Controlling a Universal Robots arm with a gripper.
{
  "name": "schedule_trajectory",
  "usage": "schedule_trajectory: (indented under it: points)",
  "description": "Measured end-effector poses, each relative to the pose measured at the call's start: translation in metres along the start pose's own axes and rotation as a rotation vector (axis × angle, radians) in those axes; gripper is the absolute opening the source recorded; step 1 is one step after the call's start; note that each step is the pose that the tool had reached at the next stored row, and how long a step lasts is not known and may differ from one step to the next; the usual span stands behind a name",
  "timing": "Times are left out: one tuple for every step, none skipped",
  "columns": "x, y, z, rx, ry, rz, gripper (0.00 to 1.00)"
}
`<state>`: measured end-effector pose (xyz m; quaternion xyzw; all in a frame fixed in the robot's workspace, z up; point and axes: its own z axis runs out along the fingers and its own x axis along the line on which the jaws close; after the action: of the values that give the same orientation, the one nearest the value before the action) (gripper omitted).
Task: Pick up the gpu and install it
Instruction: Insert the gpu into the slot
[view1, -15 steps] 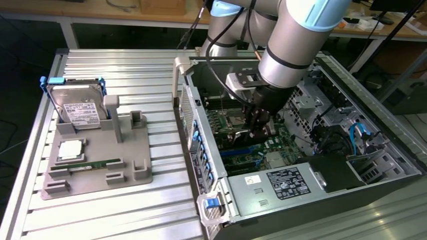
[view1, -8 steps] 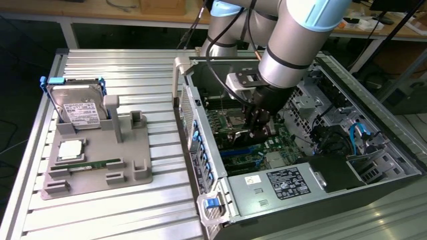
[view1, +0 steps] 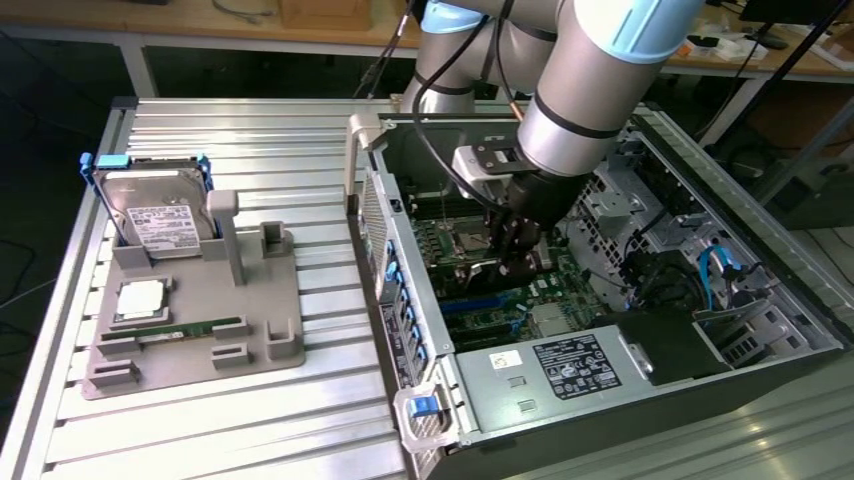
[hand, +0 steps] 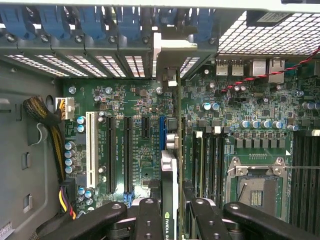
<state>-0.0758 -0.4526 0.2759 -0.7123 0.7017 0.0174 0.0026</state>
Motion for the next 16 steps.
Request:
schedule_trajectory:
  points:
    - [0.0000,0.0000,0.0000,0.0000,0.0000,0.000,0.27]
    - [0.0000,0.0000,0.0000,0.0000,0.0000,0.000,0.27]
    - [0.0000,0.0000,0.0000,0.0000,0.0000,0.000,0.27]
    - [0.0004,0.0000,0.0000,-0.0001,0.0000,0.000,0.27]
    - [0.0009,-0.0001,0.0000,0.0000,0.0000,0.000,0.27]
    - [0.0017,0.0000,0.0000,0.0000,-0.0001,0.000,0.27]
    - [0.0023,0.0000,0.0000,0.0000,-0.0002,0.000,0.27]
    - [0.0030,0.0000,-0.0001,0.0000,-0.0002,0.000,0.27]
    - [0.0038,0.0000,-0.0001,0.0000,-0.0002,0.000,0.27]
    - [0.0045,0.0001,-0.0001,0.0000,-0.0002,0.000,0.27]
    - [0.0057,0.0001,-0.0002,-0.0001,-0.0002,0.000,0.27]
    - [0.0063,0.0001,-0.0002,0.0000,-0.0002,0.000,0.27]
    - [0.0063,0.0001,-0.0002,0.0000,-0.0001,0.000,0.27]
    - [0.0063,0.0001,-0.0002,0.0000,-0.0002,0.000,0.27]
    - [0.0063,0.0001,-0.0002,0.0000,-0.0002,0.000,0.27]
    - [0.0063,0.0001,-0.0002,0.0000,-0.0002,0.000,0.27]
